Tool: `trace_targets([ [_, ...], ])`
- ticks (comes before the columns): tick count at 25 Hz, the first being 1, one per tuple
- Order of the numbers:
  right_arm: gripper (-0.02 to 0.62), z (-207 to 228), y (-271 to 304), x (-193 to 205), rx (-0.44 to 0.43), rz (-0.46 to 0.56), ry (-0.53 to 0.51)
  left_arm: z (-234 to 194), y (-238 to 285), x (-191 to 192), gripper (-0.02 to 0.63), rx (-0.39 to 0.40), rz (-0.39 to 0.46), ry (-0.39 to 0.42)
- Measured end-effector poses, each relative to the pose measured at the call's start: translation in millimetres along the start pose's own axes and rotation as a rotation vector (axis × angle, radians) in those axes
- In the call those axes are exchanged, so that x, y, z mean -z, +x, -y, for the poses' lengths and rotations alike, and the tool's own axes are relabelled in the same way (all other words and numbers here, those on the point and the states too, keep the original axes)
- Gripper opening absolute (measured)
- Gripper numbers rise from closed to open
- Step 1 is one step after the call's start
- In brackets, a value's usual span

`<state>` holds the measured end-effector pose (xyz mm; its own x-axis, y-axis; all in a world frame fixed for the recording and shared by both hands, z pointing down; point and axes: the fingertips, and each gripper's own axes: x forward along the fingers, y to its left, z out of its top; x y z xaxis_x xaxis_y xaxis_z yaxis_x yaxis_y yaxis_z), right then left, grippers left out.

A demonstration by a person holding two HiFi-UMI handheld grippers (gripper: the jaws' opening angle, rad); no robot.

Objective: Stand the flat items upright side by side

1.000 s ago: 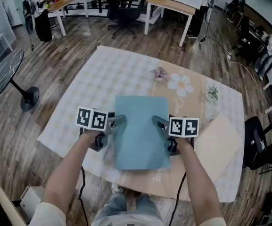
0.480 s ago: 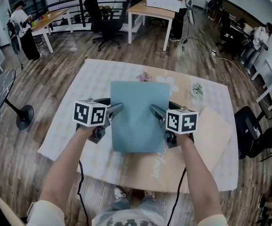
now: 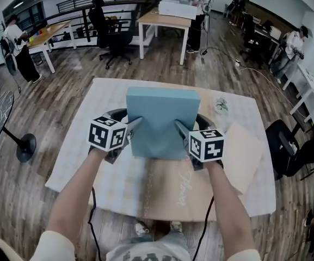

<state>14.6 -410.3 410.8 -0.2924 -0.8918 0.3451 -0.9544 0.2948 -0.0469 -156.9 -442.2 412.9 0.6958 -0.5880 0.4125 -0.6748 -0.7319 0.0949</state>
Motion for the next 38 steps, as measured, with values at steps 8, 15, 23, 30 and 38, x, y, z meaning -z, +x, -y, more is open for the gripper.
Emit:
trace_targets([
  [8, 0.299, -6, -17, 11, 0.034, 0.008, -0.075, 9, -8, 10, 0.241, -0.030, -0.002, 0.020],
  [15, 0.298, -9, -28, 18, 0.033, -0.021, -0.147, 19, -17, 17, 0.244, -0.063, -0.013, 0.011],
  [23, 0.299, -14, -32, 20, -0.059, -0.015, -0.181, 18, -23, 21, 0.244, -0.132, -0.002, -0.004],
  [30, 0.302, -14, -34, 21, -0.150, -0.013, -0.138, 17, -25, 19, 0.244, -0.192, 0.013, -0.039],
  [38, 0.353, -4, -33, 16, -0.266, -0.005, -0.127, 17, -26, 17, 0.244, -0.282, 0.025, -0.066],
])
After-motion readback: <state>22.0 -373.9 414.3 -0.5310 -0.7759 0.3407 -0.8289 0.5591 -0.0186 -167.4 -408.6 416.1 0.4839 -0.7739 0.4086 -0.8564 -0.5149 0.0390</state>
